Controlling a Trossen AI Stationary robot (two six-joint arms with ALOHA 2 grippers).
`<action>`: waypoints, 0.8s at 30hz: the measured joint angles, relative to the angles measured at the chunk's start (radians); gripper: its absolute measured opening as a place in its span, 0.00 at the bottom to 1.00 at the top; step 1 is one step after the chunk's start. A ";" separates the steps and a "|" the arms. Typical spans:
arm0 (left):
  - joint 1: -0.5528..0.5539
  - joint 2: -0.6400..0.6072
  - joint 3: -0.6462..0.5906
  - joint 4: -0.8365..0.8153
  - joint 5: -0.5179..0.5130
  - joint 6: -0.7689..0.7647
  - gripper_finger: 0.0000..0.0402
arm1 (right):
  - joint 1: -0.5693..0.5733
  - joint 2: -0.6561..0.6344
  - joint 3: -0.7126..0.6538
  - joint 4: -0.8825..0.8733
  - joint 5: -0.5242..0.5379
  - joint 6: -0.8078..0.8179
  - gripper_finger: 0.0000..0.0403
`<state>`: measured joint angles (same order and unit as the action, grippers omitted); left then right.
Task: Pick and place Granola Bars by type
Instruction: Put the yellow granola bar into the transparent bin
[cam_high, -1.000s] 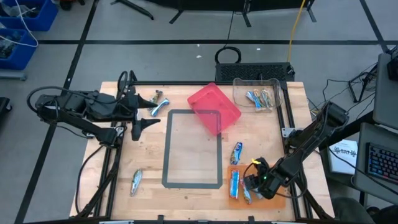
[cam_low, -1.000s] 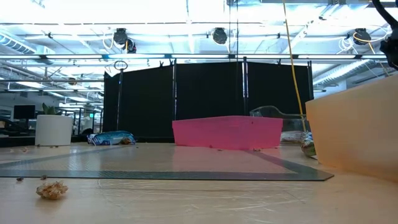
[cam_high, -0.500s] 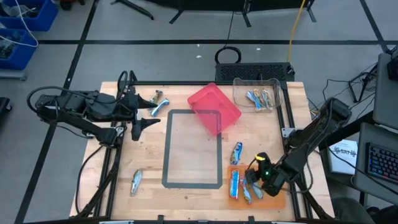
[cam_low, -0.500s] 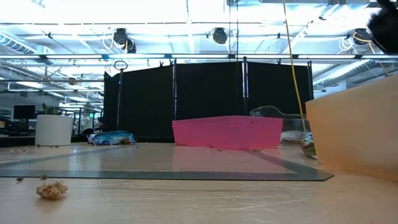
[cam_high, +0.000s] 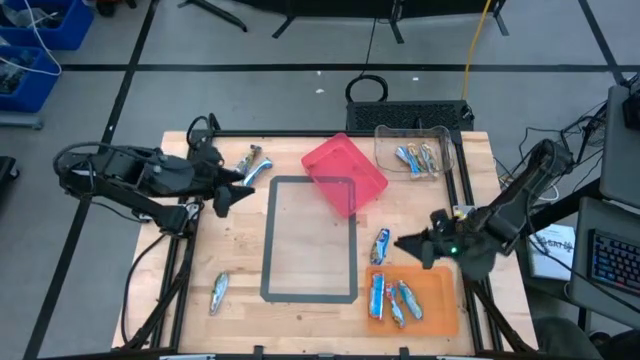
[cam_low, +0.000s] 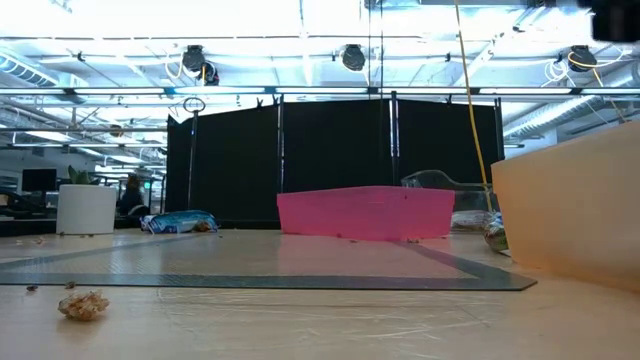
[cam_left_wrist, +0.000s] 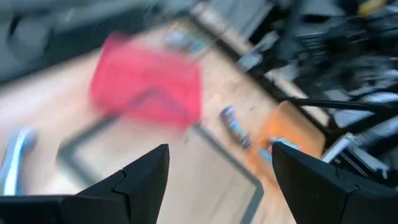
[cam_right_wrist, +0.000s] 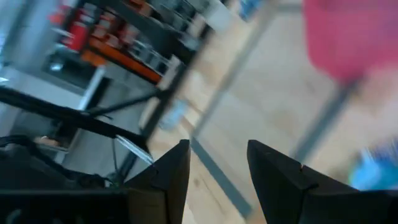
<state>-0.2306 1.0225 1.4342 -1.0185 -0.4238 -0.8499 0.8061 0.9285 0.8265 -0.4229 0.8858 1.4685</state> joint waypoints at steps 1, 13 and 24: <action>0.000 0.000 0.000 -0.055 0.002 -0.080 0.70 | -0.009 -0.019 0.000 0.043 0.015 -0.087 0.38; -0.079 0.094 -0.027 -0.530 0.175 -0.616 0.70 | -0.079 -0.118 0.000 0.725 -0.023 -1.111 0.46; -0.157 0.186 -0.211 -0.550 0.437 -0.881 0.70 | -0.094 -0.125 0.000 0.808 -0.084 -1.233 0.51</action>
<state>-0.3874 1.2088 1.2231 -1.5680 0.0129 -1.7309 0.7124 0.8040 0.8265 0.3851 0.8018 0.2351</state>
